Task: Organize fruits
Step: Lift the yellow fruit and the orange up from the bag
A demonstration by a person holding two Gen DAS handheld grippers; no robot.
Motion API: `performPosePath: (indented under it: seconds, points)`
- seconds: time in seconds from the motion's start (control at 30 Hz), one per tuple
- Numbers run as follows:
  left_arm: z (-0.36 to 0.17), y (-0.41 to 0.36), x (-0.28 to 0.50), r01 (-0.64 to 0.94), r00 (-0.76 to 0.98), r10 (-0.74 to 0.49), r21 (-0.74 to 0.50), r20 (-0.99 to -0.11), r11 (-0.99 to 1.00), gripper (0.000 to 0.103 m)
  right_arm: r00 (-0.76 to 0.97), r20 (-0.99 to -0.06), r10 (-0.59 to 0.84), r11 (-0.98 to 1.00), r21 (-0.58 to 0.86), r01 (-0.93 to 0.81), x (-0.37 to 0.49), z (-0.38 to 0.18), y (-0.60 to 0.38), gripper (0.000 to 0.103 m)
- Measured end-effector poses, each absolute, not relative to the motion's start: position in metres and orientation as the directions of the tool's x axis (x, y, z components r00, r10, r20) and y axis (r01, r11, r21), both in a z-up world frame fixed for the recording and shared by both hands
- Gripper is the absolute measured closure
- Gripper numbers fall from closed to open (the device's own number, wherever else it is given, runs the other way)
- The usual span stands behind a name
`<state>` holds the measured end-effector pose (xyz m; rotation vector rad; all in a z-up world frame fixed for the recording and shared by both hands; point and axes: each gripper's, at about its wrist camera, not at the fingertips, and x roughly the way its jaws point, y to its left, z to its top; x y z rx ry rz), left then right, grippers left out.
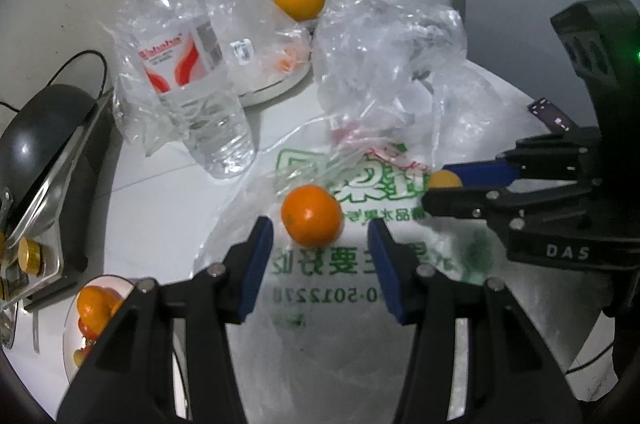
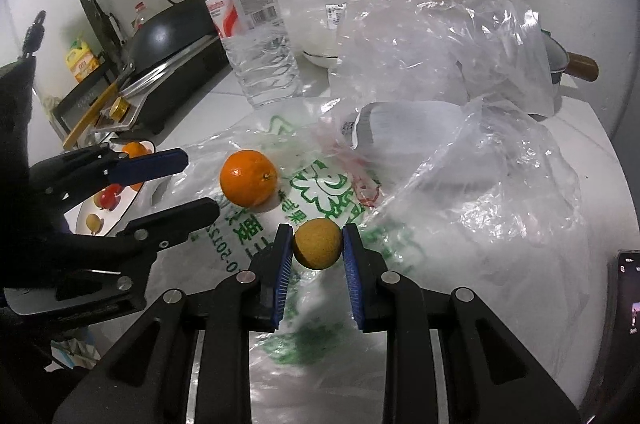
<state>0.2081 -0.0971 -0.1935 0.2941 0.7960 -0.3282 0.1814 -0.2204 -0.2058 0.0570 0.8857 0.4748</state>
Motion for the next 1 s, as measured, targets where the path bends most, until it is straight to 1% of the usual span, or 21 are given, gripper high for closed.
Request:
performPosePath:
  seconds: [0.3,0.77,0.83,0.87,0.9,1.0]
  points:
    - [-0.21,-0.106,0.231,0.385,0.644,-0.134,0.167,-0.753,0.908,0.052,0.523,-0.727,0.445,0.885,0.268,-0.381,0.188,-0.212,-0.224,0.076]
    - [-0.231,-0.114,0.247,0.398,0.619,-0.079,0.225,-0.781,0.889,0.052,0.522,-0.728,0.445,0.886,0.274,-0.374,0.191,-0.213,-0.226,0.076]
    - [-0.231,-0.112,0.248,0.399,0.617,-0.083,0.22,-0.782,0.89,0.053,0.523,-0.727,0.445,0.886,0.273,-0.375,0.19,-0.213,-0.226,0.076]
    - [-0.231,-0.112,0.248,0.399,0.619,-0.084,0.221,-0.781,0.89,0.057,0.523,-0.727,0.444,0.886,0.272,-0.375,0.19,-0.213,-0.226,0.076]
    - [-0.232,-0.112,0.248,0.402,0.618,-0.084,0.222,-0.782,0.888,0.059,0.523,-0.727,0.444,0.886,0.271,-0.375,0.19,-0.213,-0.226,0.076]
    - [-0.23,-0.111,0.246,0.411,0.619,-0.095,0.218,-0.779,0.885,0.059,0.524,-0.727,0.444,0.886,0.269,-0.378,0.189,-0.213,-0.224,0.076]
